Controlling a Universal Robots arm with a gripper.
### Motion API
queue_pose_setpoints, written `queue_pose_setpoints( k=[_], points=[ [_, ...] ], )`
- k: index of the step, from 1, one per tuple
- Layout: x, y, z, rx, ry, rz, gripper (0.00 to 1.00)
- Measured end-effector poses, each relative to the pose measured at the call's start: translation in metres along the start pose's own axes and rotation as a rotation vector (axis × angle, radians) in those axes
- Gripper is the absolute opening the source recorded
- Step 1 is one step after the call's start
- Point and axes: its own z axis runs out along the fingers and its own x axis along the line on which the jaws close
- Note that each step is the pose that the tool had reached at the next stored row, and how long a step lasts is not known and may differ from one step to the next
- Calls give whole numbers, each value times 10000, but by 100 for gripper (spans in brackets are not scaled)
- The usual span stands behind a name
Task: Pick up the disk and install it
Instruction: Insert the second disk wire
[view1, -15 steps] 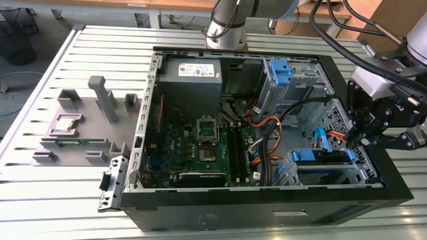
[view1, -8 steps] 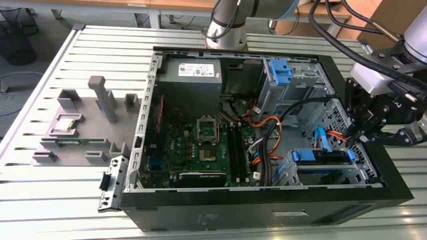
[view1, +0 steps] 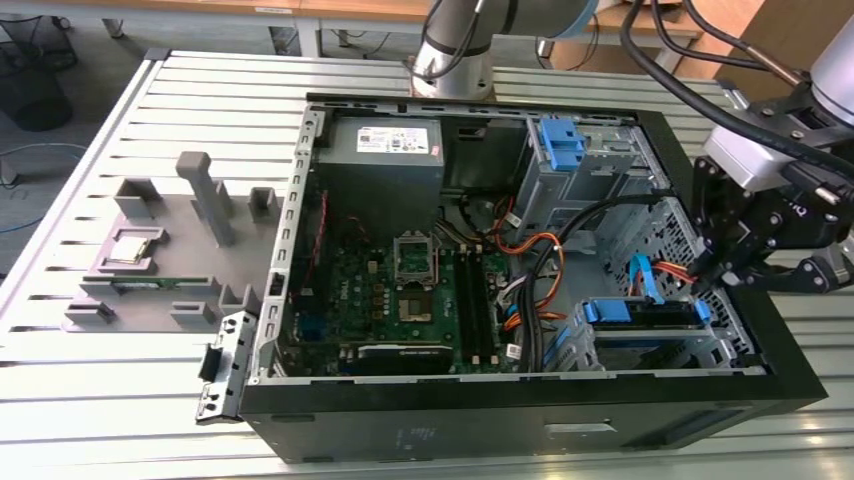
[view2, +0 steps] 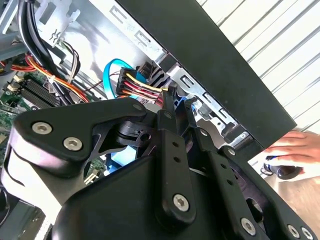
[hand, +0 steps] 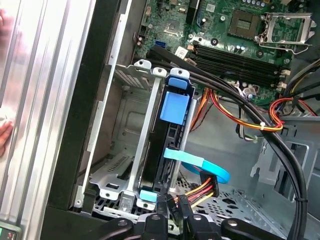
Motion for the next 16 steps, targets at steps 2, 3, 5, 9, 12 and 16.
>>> queue_pose_setpoints(
  k=[2, 3, 5, 9, 12, 16],
  points=[
    [-6, -3, 11, -14, 65, -48, 23],
    [-10, -4, 18, -20, 88, -73, 23],
    [-21, -7, 30, -27, 121, -117, 23],
    [-41, -13, 43, -34, 164, -175, 23],
    [-40, -13, 42, -35, 165, -178, 23],
    [-41, -13, 42, -35, 165, -178, 23]
  ],
)
